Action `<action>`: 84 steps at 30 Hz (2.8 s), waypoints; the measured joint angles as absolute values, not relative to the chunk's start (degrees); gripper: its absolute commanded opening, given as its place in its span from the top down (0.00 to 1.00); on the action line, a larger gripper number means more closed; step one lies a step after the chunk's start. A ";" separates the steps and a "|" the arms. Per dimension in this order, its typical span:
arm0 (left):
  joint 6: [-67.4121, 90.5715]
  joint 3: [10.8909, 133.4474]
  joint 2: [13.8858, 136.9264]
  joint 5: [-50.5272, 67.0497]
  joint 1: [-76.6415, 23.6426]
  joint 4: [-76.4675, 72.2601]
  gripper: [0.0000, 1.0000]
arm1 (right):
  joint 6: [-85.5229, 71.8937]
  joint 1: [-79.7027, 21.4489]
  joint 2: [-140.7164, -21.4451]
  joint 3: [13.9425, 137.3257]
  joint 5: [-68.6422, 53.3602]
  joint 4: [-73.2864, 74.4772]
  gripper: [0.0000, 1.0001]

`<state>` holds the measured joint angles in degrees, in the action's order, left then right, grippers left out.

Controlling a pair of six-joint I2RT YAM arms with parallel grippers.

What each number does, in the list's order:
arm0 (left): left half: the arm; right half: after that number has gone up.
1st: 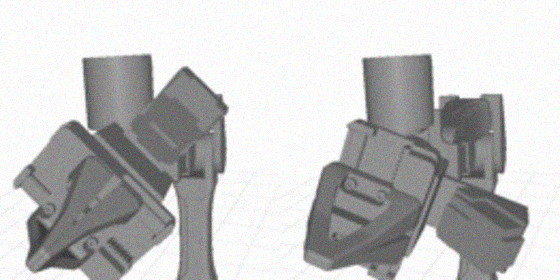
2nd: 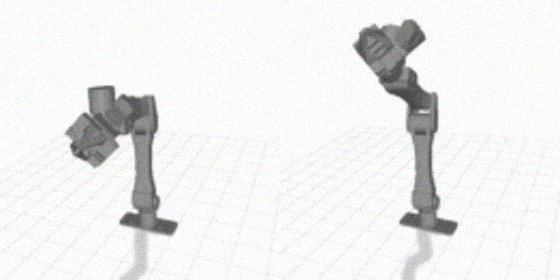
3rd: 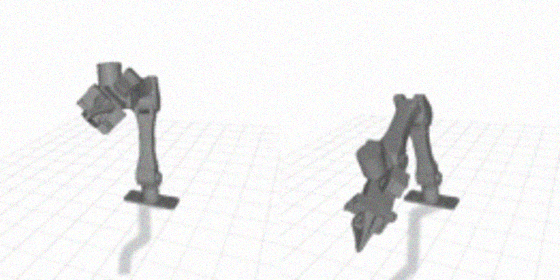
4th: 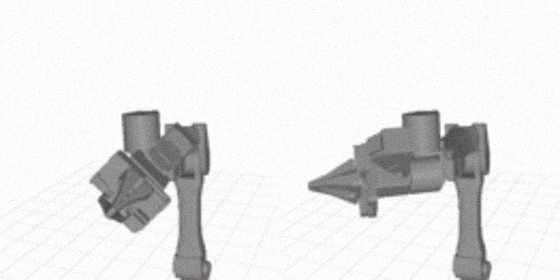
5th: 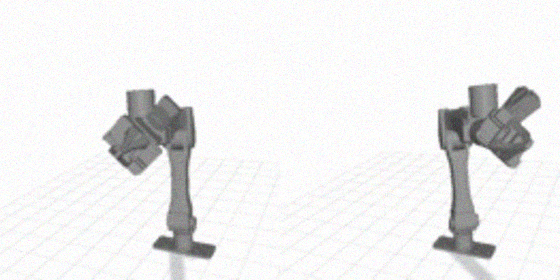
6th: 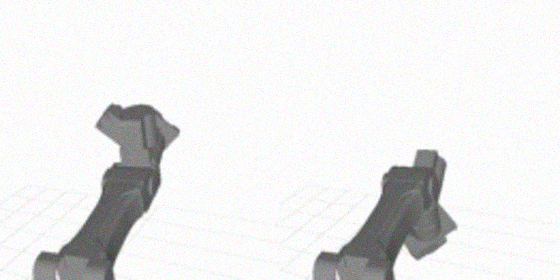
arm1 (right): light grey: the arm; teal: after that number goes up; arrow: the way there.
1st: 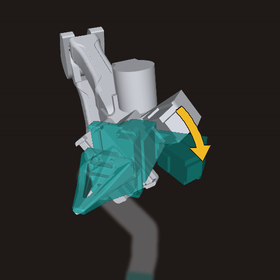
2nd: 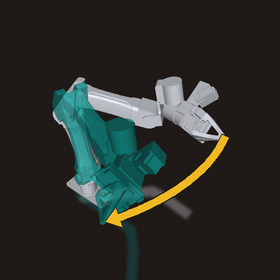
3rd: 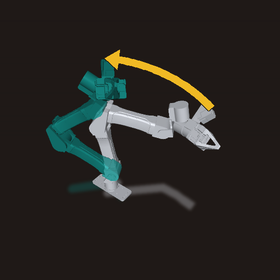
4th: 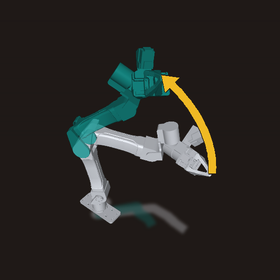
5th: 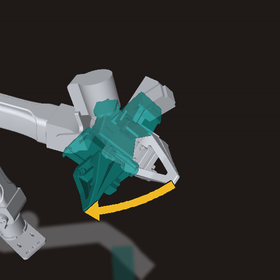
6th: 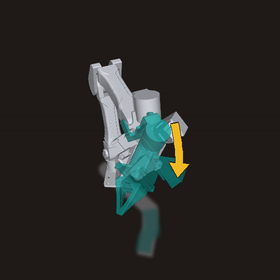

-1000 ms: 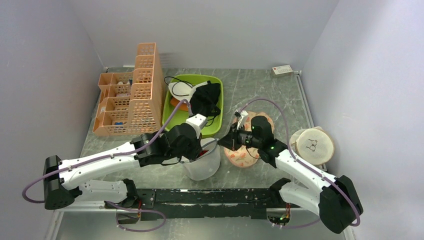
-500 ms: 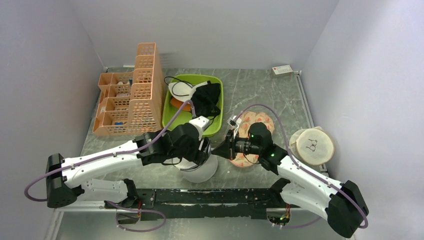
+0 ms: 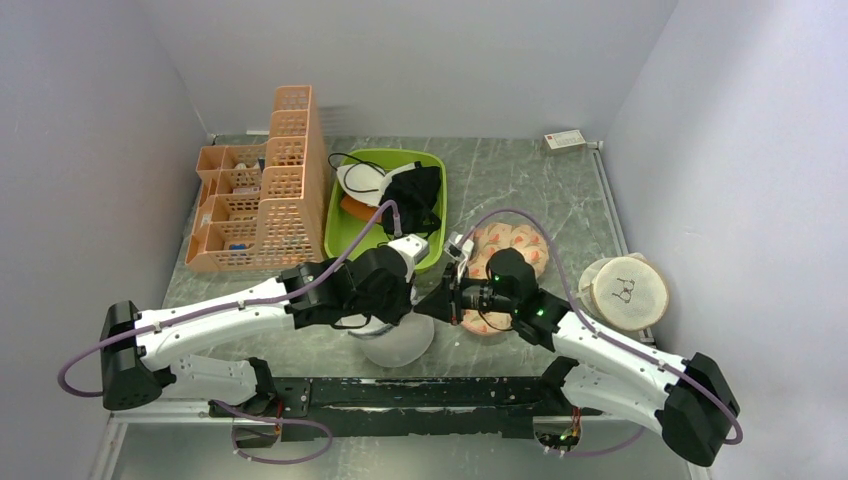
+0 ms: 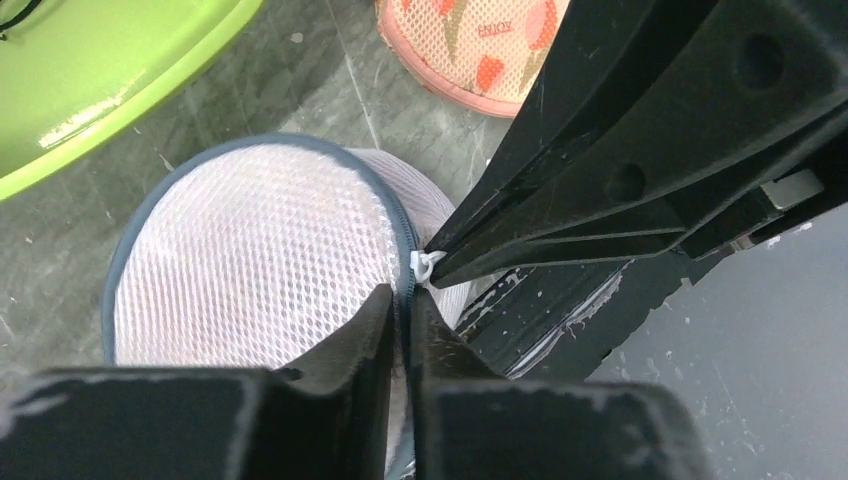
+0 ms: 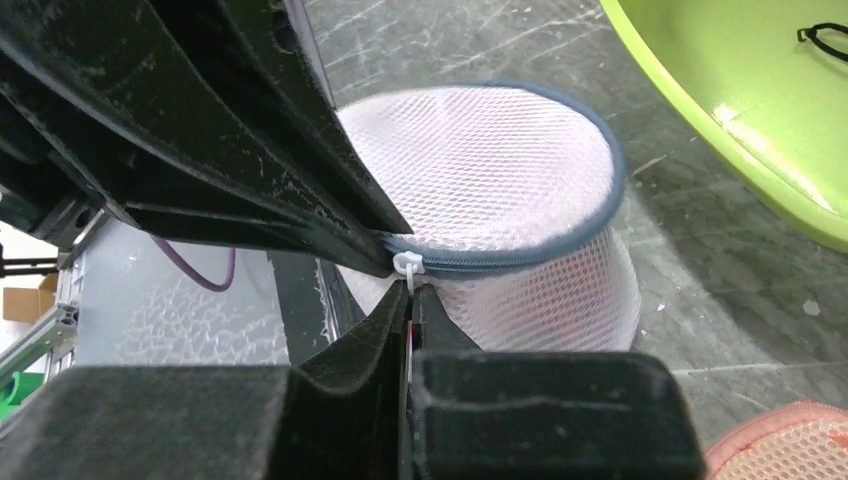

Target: Unzip the laundry bag and remove the bra

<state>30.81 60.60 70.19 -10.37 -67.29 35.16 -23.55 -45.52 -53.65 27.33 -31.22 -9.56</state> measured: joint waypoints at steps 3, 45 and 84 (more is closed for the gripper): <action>30.61 60.60 70.11 -10.50 -67.29 35.27 0.93 | -23.59 -45.65 -54.26 27.35 -29.50 -9.47 1.00; 29.39 62.78 69.41 -10.55 -68.64 35.83 0.58 | -27.86 -43.46 -55.44 26.28 -36.16 -16.08 1.00; 29.32 63.61 52.12 -12.40 -69.49 38.89 0.93 | -28.18 -37.45 -63.24 29.61 -33.36 -17.85 1.00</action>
<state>29.32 63.61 52.12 -12.40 -69.49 38.89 -28.18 -37.45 -63.24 29.61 -33.36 -17.85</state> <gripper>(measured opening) 0.080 0.007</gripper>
